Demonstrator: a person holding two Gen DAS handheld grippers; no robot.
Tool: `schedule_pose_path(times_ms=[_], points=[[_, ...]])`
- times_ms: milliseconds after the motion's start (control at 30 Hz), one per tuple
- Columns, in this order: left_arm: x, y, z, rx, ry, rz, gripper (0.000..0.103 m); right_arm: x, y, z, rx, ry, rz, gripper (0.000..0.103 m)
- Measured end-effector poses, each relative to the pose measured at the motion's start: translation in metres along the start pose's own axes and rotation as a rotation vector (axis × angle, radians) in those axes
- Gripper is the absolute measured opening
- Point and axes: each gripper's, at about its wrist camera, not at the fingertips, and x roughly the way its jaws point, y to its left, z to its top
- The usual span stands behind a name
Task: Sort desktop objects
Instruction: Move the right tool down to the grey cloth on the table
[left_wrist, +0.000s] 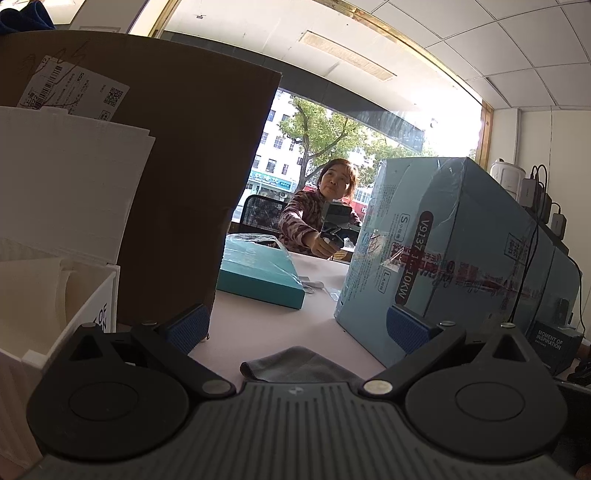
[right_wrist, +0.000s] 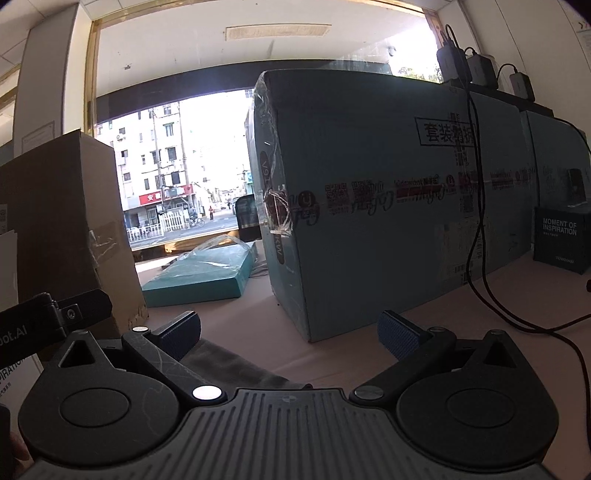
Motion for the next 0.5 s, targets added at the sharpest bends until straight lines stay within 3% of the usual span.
schedule_pose_path(times_ms=[233, 500], points=[[0.001, -0.004, -0.001, 0.026, 0.018, -0.031, 0.103, 0.018, -0.035, -0.006, 0.288, 0.117, 0.015, 0.103], [0.002, 0.007, 0.001, -0.060, 0.030, 0.002, 0.103, 0.036, -0.026, -0.010, 0.265, 0.236, 0.065, 0.103]])
